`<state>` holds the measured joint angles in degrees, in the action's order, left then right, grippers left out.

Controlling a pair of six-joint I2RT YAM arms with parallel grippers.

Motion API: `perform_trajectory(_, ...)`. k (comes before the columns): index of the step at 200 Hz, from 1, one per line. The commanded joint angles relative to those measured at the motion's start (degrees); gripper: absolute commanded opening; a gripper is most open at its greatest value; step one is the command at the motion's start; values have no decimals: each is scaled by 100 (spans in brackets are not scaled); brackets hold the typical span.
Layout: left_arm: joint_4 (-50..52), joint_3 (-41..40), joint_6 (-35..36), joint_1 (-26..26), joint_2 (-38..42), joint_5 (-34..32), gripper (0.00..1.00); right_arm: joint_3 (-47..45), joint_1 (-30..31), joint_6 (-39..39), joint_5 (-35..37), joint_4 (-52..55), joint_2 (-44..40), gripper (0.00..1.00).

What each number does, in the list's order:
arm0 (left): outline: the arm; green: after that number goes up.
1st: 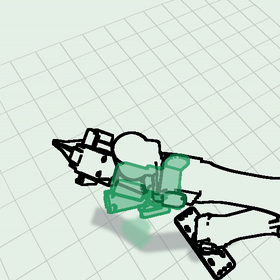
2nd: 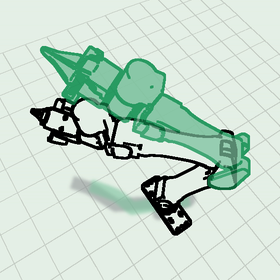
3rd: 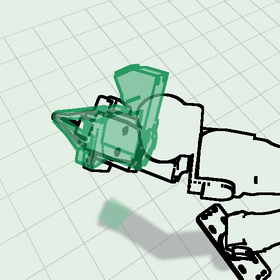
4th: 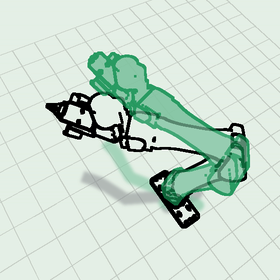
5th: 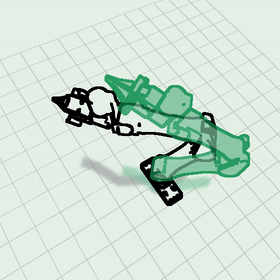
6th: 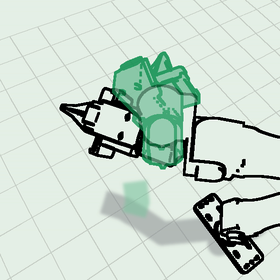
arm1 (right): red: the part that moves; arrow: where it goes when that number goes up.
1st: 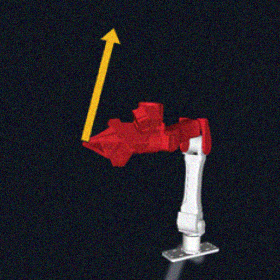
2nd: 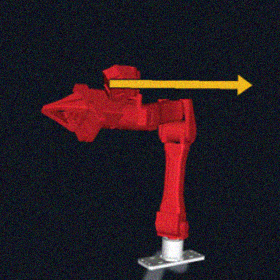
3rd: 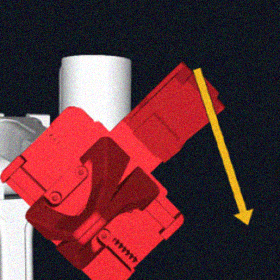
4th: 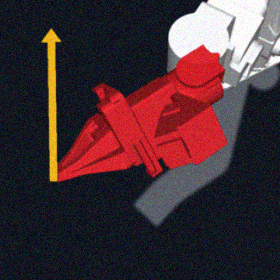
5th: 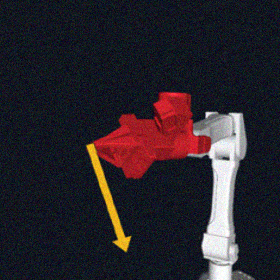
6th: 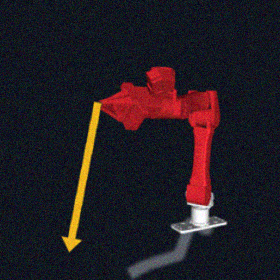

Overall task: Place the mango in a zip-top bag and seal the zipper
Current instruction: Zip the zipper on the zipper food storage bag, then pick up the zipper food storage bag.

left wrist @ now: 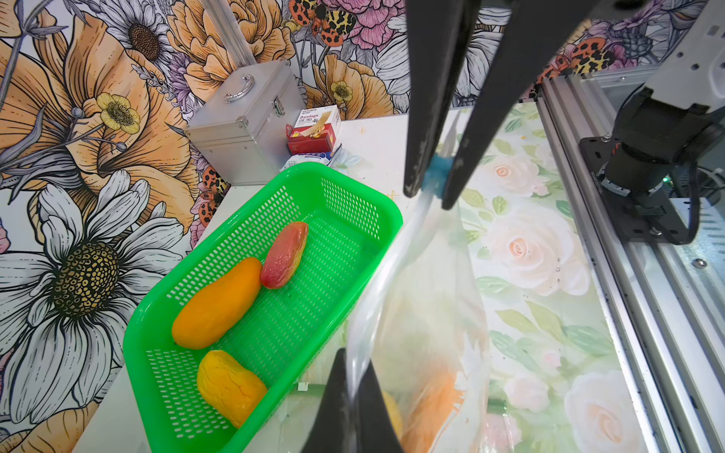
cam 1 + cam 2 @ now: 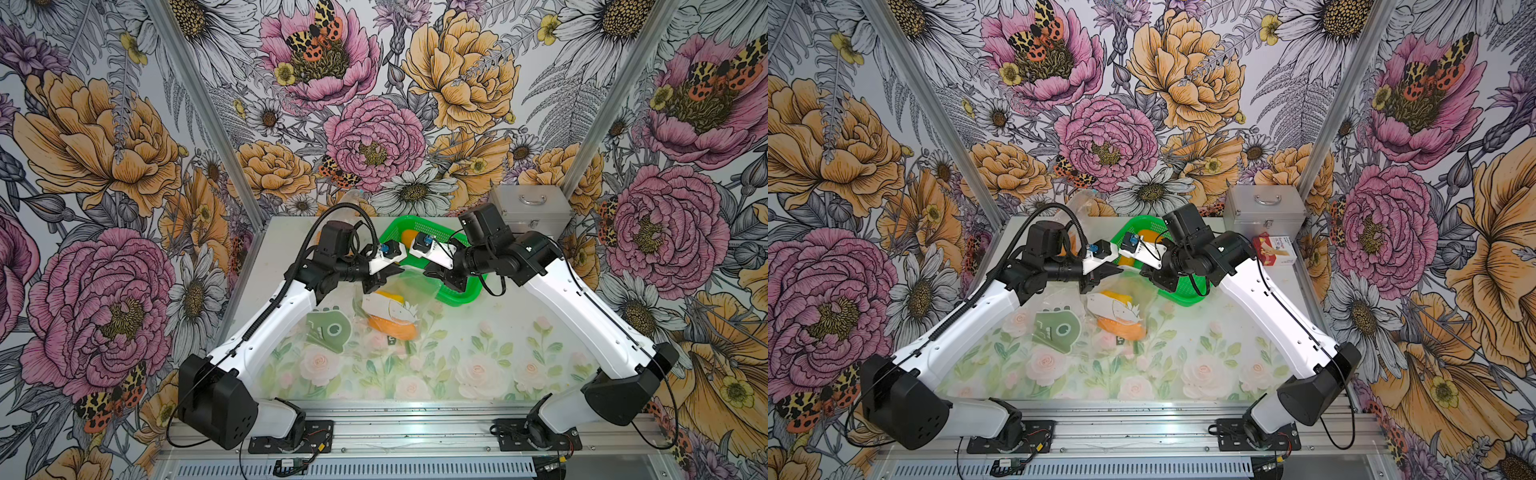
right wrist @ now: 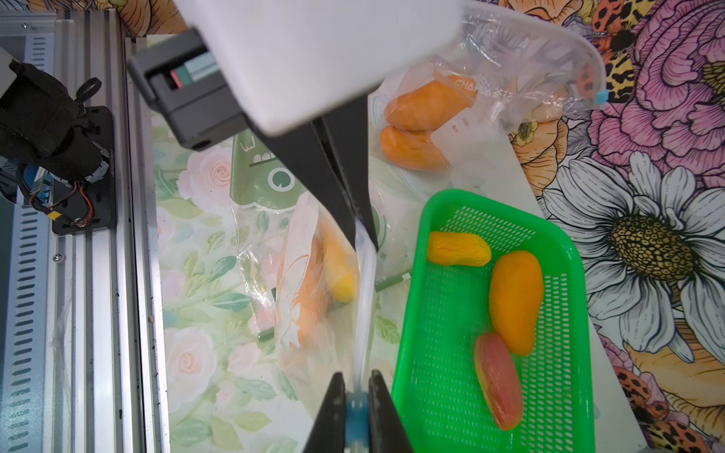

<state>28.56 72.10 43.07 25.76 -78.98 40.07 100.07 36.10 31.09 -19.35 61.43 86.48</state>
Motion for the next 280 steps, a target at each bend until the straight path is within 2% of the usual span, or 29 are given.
perform_trajectory(1,60,30,44,-2,190,-140,0,80,30,-66,-9,-91,14,9)
perform_trajectory(28,49,-2,25,-25,207,-222,0,79,35,-88,48,-93,25,3)
perform_trajectory(119,-35,-265,-141,-492,452,-411,0,-424,-212,-70,317,-87,-605,0)
perform_trajectory(222,-124,-370,-296,-726,627,-712,0,-724,-313,6,599,-70,-989,1)
perform_trajectory(235,-147,-369,-334,-715,662,-693,0,-659,-309,-28,485,-78,-928,8)
perform_trajectory(255,-220,-362,-442,-654,754,-737,0,-453,-302,-170,343,-105,-803,40)
perform_trajectory(280,-386,-307,-805,-603,963,-1087,0,-286,-296,-333,272,-239,-771,65)
